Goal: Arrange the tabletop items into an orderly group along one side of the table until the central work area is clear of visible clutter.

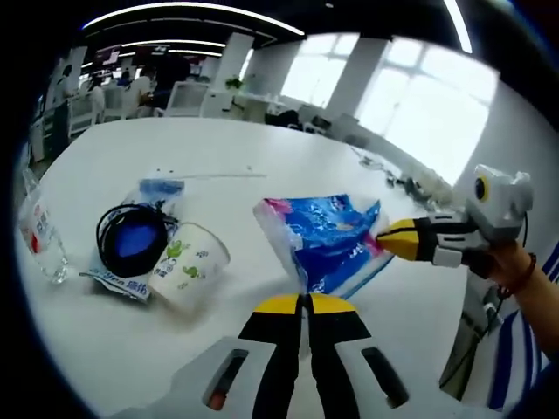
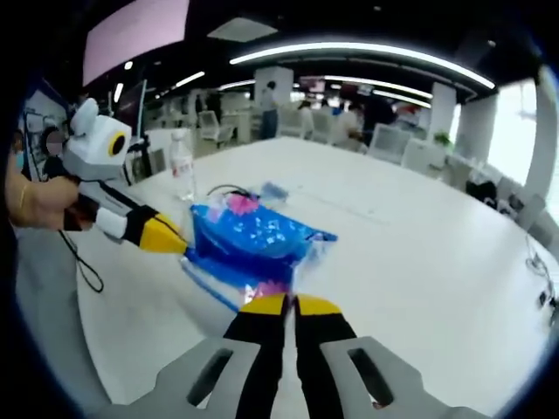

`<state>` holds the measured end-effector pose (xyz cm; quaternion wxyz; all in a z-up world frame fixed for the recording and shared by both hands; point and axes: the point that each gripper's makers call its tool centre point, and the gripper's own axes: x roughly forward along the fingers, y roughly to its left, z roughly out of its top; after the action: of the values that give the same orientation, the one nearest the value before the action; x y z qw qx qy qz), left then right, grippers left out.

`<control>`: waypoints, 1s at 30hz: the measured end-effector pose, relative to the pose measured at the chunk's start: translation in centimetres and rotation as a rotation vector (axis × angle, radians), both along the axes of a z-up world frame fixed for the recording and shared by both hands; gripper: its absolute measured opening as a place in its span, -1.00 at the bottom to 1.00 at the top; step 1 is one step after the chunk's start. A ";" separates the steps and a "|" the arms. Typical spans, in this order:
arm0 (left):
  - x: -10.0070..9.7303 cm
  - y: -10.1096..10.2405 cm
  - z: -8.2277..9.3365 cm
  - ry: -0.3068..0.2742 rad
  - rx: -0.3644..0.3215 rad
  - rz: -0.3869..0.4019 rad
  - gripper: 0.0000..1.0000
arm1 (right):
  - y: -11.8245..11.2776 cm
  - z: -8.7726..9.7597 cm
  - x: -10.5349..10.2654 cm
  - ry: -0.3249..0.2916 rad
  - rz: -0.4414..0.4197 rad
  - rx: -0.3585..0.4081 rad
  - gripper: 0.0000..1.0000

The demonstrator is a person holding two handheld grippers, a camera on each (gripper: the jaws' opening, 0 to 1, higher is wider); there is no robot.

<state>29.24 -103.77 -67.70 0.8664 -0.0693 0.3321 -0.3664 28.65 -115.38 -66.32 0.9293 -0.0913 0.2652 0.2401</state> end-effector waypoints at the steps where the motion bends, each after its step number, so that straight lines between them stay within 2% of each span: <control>1: 0.2 -0.2 0.0 0.000 -0.001 -0.001 -0.96 | -0.2 0.0 0.1 0.000 -0.006 -0.001 -1.00; 13: 3.3 -2.4 -0.6 0.003 -0.004 0.005 -0.96 | -2.2 -0.1 2.7 -0.004 -0.047 0.007 -1.00; 21: 4.8 -3.9 -1.7 0.043 -0.026 0.021 -0.96 | -3.7 -1.1 4.2 0.007 -0.073 0.015 -1.00; 30: 6.0 -5.9 -3.1 0.062 -0.029 0.013 -0.96 | -5.6 -2.3 5.7 0.021 -0.102 0.003 -1.00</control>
<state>35.21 -109.69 -70.79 0.8570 -0.0955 0.3530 -0.3632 34.32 -120.95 -68.61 0.9377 -0.0739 0.2789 0.1938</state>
